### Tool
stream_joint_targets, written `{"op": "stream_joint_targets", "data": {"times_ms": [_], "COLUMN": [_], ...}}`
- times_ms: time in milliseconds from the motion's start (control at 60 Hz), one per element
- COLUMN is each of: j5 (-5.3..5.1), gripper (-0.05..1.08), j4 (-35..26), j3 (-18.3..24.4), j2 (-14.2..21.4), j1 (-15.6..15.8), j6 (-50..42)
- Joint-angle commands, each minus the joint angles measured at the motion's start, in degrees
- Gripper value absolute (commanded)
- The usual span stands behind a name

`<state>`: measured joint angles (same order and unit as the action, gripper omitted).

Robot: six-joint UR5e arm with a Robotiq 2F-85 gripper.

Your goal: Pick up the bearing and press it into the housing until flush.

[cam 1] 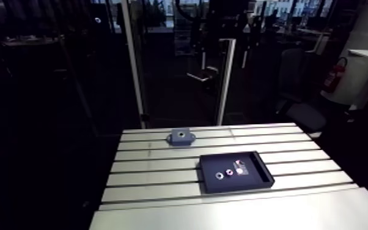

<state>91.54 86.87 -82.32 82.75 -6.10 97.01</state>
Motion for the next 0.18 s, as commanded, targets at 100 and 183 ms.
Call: {"op": "stream_joint_targets", "data": {"times_ms": [100, 183], "j5": [0.00, 0.01], "gripper": [0.00, 0.00], "j4": [0.10, 0.02], "j3": [0.19, 0.28], "j2": [-0.18, -0.18], "j1": [0.11, 0.12], "j6": [-0.11, -0.11]}}
